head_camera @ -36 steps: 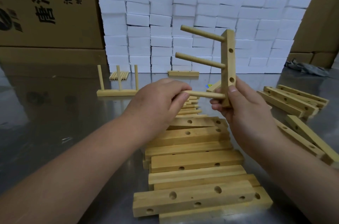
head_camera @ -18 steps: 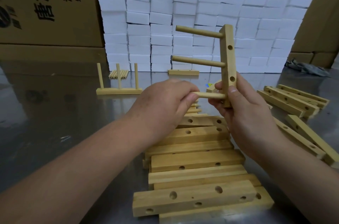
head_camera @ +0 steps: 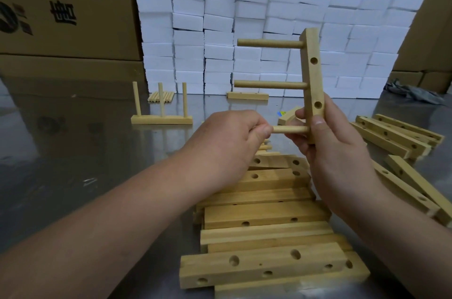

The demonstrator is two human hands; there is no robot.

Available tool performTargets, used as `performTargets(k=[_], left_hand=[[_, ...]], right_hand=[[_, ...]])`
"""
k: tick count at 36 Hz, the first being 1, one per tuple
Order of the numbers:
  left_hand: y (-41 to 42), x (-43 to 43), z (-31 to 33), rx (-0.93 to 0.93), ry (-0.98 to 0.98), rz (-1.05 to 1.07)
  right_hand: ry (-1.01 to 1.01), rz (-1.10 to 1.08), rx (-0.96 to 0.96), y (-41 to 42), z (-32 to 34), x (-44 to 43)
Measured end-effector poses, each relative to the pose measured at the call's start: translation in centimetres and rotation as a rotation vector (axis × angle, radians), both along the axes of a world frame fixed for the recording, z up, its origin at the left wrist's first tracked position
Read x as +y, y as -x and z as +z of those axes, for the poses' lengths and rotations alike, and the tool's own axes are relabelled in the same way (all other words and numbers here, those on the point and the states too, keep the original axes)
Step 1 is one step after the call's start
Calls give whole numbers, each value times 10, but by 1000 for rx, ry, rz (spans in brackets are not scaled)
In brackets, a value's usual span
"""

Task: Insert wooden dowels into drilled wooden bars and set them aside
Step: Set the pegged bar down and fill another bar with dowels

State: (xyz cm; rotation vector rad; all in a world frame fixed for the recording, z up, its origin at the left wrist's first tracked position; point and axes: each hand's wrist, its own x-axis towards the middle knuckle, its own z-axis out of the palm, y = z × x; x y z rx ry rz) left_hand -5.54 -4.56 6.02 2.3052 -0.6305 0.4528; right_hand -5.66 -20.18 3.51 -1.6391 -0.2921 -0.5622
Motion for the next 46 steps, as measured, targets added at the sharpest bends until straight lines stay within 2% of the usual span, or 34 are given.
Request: performTargets(k=[4,11,13,16,18,22,28,35,42,46], left_hand=[[-2,1,0,54,26,14],[-1,5,4,-20,84,-66],[-4,12,5,-20,179,-57],[-17,21,4,-12,426,29],[-28,26,0,21,511,108],[-42,31,-11,128,468,138],[-41,33,-10,193,442,4],[-37,33,-9,141,450,-45],[-41,36,-8,16,369,83],[-44,37,-10,43,352,107]], right_hand=[[-26,-15,7,0,0,1],[-256,-1,21,-5,6,2],[-375,17,59,-6,8,-2],[-544,71,131,-9,15,-12],[-566,136,195,-11,19,-16],[-519,248,366,-11,19,-20],[-485,449,570,-10,17,-24],[-505,455,616,-8,24,-26],[-494,414,607,-10,20,-23],[-497,419,603,-13,19,-25]])
